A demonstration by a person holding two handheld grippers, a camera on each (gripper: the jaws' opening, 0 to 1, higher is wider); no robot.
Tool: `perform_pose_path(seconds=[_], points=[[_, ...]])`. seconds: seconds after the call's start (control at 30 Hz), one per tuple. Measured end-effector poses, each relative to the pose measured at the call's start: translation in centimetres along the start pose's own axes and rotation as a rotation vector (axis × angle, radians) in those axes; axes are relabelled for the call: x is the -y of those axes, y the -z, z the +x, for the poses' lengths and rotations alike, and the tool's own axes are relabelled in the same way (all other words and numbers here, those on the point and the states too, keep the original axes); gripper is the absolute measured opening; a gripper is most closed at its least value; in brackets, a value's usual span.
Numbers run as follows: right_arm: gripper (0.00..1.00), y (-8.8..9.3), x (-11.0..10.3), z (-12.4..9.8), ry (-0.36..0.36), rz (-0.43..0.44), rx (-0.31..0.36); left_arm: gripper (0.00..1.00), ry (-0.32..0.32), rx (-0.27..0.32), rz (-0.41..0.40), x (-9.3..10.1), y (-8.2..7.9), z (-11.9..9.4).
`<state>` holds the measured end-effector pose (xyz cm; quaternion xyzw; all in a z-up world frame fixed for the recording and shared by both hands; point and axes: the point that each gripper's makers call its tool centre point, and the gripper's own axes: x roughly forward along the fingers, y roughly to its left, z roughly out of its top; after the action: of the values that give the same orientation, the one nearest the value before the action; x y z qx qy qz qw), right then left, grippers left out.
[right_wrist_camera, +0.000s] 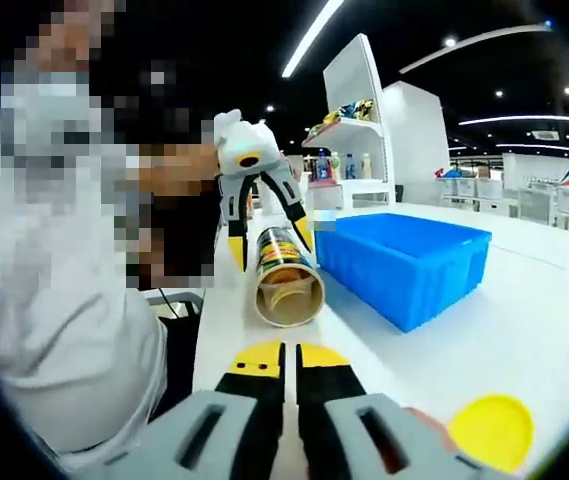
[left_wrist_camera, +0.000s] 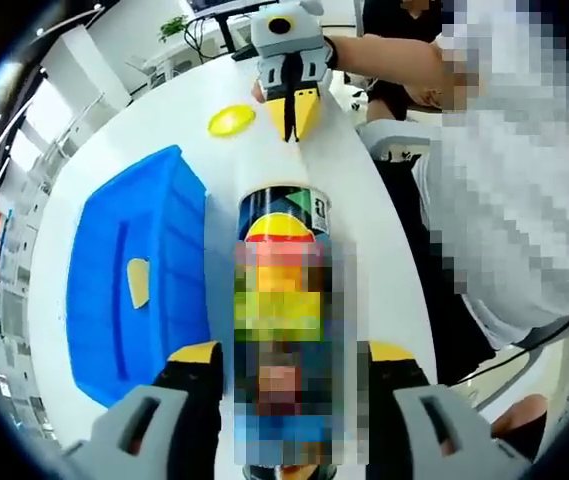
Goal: Open the lid of the chip container on the table, take out the chips, place them into the box in front of the container, and close the lid
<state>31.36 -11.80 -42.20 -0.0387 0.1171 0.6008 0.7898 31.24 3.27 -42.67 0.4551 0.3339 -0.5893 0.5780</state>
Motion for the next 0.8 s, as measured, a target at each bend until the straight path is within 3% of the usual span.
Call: perform_pose_path(seconds=[0.23,0.43,0.53,0.6,0.8], points=[[0.07,0.0,-0.8,-0.3,-0.015,0.02,0.027,0.54,0.02,-0.008,-0.004,0.0,-0.2,0.5],[0.07,0.4,-1.9,-0.3,-0.037,0.005,0.002,0.54,0.013,0.002,0.009,0.0,-1.2,0.7],[0.07,0.3,-2.3,-0.2,-0.048,-0.001,0.002,0.53,0.0,-0.016,0.02,-0.3,-0.9,1.2],[0.07,0.3,-2.3,-0.2,-0.049,-0.003,0.002,0.46,-0.017,-0.028,0.046,-0.4,-0.8,1.5],[0.08,0.6,-2.2,0.1,-0.044,0.003,-0.004,0.45,-0.023,-0.017,0.043,-0.6,-0.8,1.3]])
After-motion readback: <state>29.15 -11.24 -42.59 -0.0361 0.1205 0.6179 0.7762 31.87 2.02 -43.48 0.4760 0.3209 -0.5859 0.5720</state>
